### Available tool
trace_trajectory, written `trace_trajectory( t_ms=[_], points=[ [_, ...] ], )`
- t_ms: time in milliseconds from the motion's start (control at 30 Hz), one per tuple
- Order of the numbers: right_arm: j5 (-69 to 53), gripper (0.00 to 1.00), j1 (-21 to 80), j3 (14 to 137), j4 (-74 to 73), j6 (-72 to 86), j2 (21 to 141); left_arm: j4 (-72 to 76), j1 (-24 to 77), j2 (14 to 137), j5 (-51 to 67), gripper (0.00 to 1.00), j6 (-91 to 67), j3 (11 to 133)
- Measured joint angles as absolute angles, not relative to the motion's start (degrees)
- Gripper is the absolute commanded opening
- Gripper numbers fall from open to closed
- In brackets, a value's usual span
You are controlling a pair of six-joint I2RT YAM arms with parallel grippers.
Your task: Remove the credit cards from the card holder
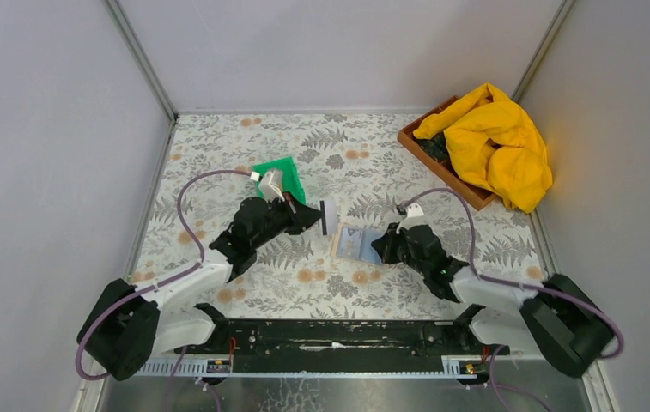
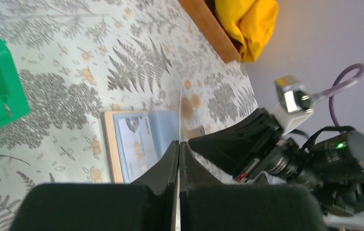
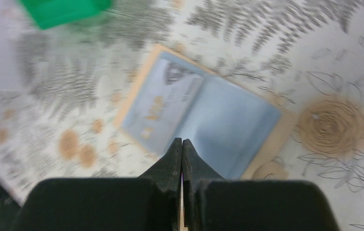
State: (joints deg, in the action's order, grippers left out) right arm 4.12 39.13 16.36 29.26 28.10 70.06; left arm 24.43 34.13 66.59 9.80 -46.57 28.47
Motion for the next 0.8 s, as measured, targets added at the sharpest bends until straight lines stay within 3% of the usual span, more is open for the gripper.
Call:
trace_trajectory(
  t_ms=[67,200,267,533,667,800],
  points=[
    [0.1,0.03,39.13,13.21,32.47,26.7,63.64,24.64,33.43,65.23,12.38,0.0,-46.61,27.2],
    [-7.55,0.34,39.05,11.68,36.49,24.82,53.93,27.27,30.35,63.2,19.11,0.0,-47.62,23.42],
    [-11.77,0.42,39.0,11.75,39.22,24.43,52.45,30.33,28.77,63.22,22.87,0.0,-48.84,21.82],
    [-25.28,0.46,38.98,14.55,42.04,25.43,55.55,52.62,27.86,66.89,34.37,0.0,-57.71,15.62],
    [-28.14,0.55,38.98,16.6,44.84,26.68,57.49,63.83,27.86,71.16,37.08,0.0,-62.85,13.47],
    [-29.69,0.55,38.96,17.87,47.16,27.83,60.01,74.37,27.86,76.07,38.87,0.0,-67.85,12.32]
  ],
)
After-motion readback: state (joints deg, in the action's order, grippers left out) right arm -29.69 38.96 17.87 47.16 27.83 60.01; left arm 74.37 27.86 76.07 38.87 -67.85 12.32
